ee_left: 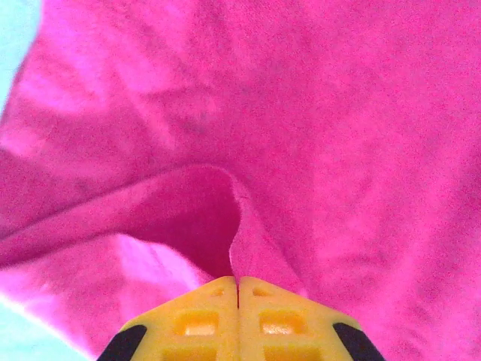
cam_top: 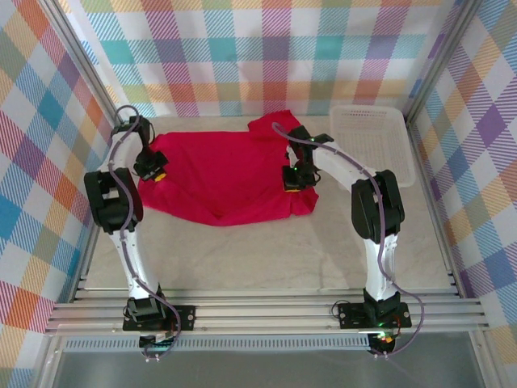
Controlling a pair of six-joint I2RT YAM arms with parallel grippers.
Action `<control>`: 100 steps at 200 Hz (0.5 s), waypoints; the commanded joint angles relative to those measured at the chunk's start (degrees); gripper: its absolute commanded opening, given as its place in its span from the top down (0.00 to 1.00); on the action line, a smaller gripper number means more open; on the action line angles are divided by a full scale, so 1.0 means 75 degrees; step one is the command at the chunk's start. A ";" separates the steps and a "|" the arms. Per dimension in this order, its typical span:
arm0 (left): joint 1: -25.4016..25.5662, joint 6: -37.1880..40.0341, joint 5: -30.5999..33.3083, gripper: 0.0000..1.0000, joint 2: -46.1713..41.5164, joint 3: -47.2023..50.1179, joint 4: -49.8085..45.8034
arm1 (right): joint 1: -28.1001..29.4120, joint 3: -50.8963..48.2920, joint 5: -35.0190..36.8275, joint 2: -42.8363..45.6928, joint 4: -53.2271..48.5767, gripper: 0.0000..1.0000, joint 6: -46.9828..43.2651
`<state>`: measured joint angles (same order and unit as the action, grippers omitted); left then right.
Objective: Fold the inside-out t-shirt
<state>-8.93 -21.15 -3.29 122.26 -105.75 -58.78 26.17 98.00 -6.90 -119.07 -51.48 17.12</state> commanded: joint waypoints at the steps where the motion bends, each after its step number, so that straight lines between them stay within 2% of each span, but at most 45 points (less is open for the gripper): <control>1: -0.0052 0.0006 0.0123 1.00 -0.1221 0.0485 0.0012 | 0.0026 -0.0204 0.0095 0.0489 -0.0072 1.00 -0.0054; 31: -0.0035 -0.0232 -0.0147 1.00 -0.2582 0.1757 0.0335 | 0.0061 -0.0999 -0.0047 0.1621 -0.0001 1.00 0.0093; 57: 0.0013 -0.0441 -0.0311 1.00 -0.3774 0.3202 0.0642 | 0.0240 -0.2395 -0.0547 0.2666 0.0471 1.00 0.0560; 100: -0.0011 -0.0427 0.0304 1.00 -0.5365 0.5309 0.0428 | 0.0617 -0.5144 -0.0938 0.4226 0.1687 1.00 0.1702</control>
<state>-8.86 -23.55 -4.10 86.80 -71.83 -53.82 29.52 68.10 -11.35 -91.02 -43.68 23.46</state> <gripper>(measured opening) 0.006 0.003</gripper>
